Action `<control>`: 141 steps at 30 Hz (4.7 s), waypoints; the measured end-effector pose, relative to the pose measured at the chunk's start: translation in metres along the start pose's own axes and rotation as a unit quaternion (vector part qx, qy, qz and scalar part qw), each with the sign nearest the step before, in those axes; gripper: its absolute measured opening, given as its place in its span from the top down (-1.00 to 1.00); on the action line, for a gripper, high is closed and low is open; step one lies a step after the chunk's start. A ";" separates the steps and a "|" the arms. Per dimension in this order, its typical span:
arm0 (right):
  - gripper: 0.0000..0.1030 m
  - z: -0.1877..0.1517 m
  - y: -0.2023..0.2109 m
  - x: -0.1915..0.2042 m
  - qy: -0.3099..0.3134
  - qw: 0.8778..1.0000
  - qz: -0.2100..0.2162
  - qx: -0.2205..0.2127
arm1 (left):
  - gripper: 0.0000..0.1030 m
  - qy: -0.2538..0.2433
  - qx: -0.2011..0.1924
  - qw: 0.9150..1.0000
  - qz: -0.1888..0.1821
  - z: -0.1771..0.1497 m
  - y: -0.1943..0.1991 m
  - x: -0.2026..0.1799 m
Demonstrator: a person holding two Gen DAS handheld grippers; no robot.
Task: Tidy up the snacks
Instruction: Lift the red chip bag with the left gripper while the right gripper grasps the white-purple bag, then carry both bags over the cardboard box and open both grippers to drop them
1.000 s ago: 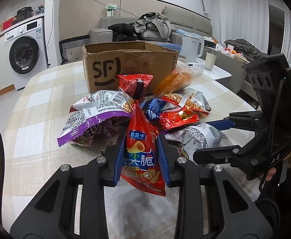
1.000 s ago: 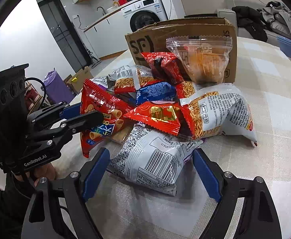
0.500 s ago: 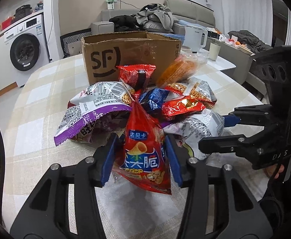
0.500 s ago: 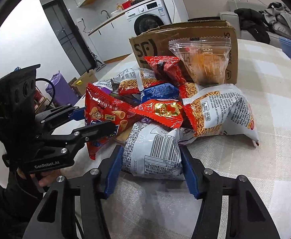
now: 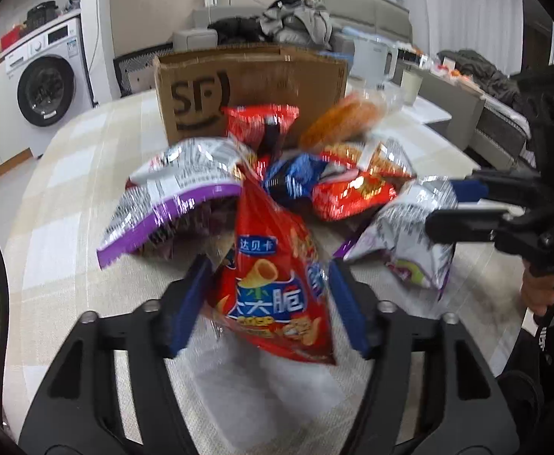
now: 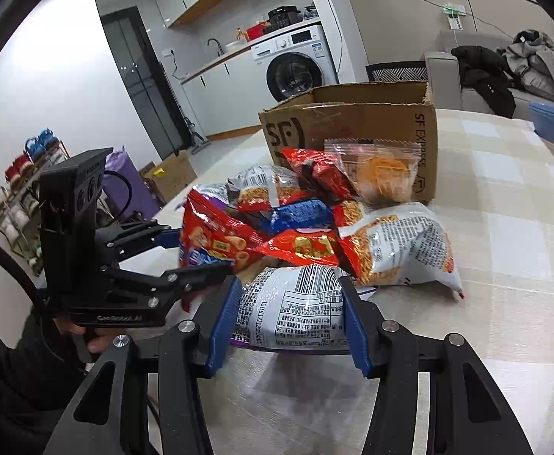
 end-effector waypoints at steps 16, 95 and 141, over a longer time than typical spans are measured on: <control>-0.32 -0.026 -0.030 -0.004 -0.004 0.996 0.010 0.089 | 0.16 -0.037 -0.002 0.999 -0.002 -0.007 -0.001 -0.011; -0.05 0.116 0.029 -0.084 -0.031 0.983 -0.108 -0.142 | 0.18 0.086 -0.144 0.986 -0.001 0.153 0.068 0.010; -0.06 0.156 -0.060 -0.121 -0.030 0.991 -0.112 -0.073 | 0.18 0.079 -0.102 0.992 -0.002 0.240 -0.041 0.012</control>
Point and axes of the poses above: each gripper's, at about its wrist camera, not at the fingertips, and y roughly against the way its jaws point, x to its left, z to its top, the point moved 7 cm from there along -y, roughly the way its jaws point, and after that the axes turned 15 degrees about y, right-handed, at the moved point
